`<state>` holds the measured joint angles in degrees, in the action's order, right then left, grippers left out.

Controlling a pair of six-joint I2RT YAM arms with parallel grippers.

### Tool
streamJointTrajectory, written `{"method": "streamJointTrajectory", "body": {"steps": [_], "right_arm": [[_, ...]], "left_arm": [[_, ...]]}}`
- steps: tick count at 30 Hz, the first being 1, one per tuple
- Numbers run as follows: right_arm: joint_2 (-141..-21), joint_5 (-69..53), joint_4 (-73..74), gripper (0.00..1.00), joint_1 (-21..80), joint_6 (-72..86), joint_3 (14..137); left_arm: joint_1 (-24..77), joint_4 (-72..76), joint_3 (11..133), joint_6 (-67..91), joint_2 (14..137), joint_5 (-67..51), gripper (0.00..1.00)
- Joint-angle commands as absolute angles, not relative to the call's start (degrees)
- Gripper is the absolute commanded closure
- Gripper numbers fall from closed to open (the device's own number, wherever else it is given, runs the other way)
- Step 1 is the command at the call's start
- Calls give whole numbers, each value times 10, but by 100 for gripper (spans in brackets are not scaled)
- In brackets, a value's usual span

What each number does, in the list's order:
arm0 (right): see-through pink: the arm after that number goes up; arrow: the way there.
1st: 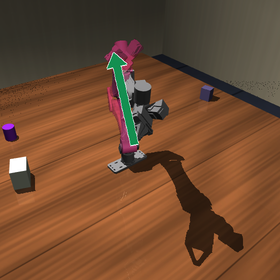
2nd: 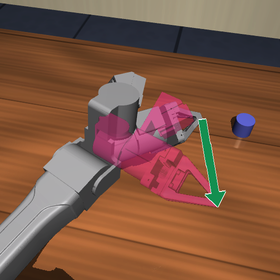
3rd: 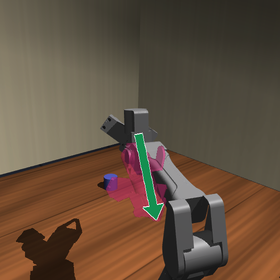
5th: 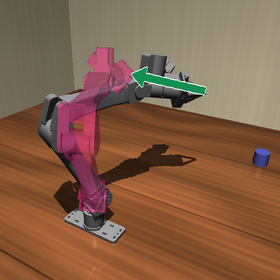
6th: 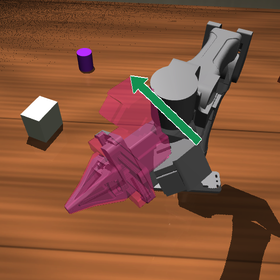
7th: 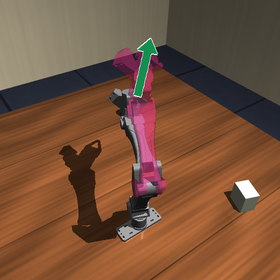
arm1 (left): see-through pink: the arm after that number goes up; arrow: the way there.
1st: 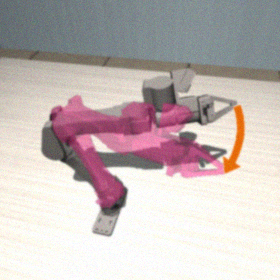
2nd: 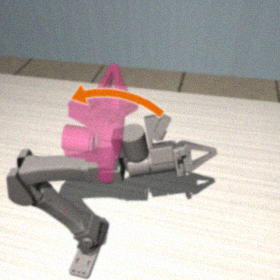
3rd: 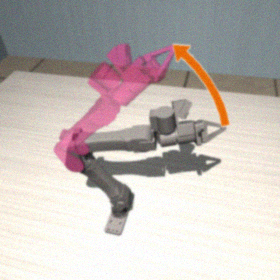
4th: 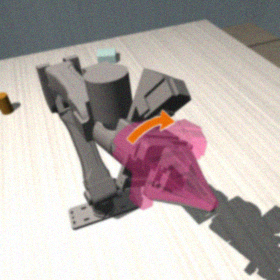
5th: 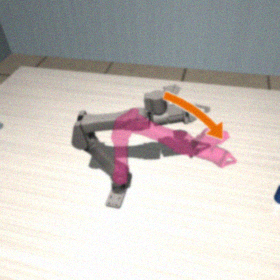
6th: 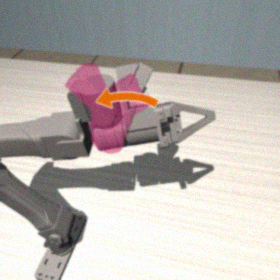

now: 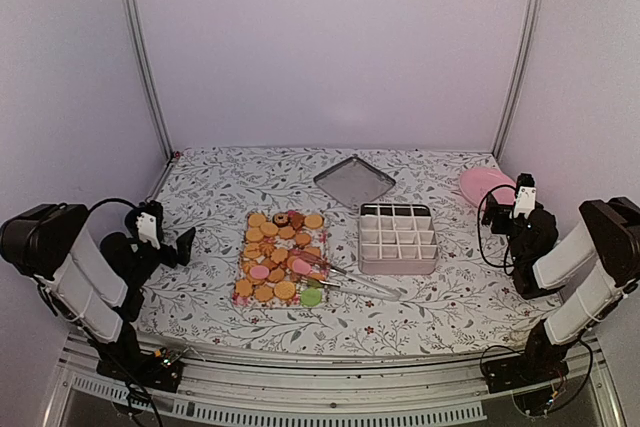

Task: Pack the cookies
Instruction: Pick up the clamp from the plate.

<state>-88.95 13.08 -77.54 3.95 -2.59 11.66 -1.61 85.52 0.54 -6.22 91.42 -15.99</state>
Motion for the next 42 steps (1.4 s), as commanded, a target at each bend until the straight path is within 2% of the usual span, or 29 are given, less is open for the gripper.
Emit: {"method": "streamJointTrajectory", "body": {"steps": [1, 12, 15, 19, 24, 30, 34, 36, 39, 42], "right_arm": [[-886, 128, -779, 1, 36, -24, 124], [-887, 144, -776, 1, 36, -21, 126], [-871, 172, -727, 1, 36, -7, 142], [-855, 156, -748, 1, 37, -14, 129], [-748, 232, -450, 1, 37, 41, 265], [-696, 94, -315, 1, 35, 104, 379], [-730, -161, -223, 1, 45, 166, 468], [-756, -172, -194, 1, 110, 151, 489], [-814, -97, -101, 1, 248, 27, 550], [-868, -73, -33, 6, 341, -39, 593]], "left_arm": [[-3, 1044, -8, -78, 916, -154, 1], [4, 1037, 0, -88, 919, -147, 1], [3, 996, 11, -82, 897, -138, 0], [-2, 745, 95, -69, 781, -128, 1], [-2, 449, 242, -93, 765, -126, 1], [-1, 172, 375, -111, 782, -152, 1], [2, 8, 451, -142, 793, -209, 1], [5, -43, 469, -161, 793, -223, 1], [8, -99, 475, -192, 785, -244, 1], [10, -153, 472, -221, 768, -269, 1]]}}
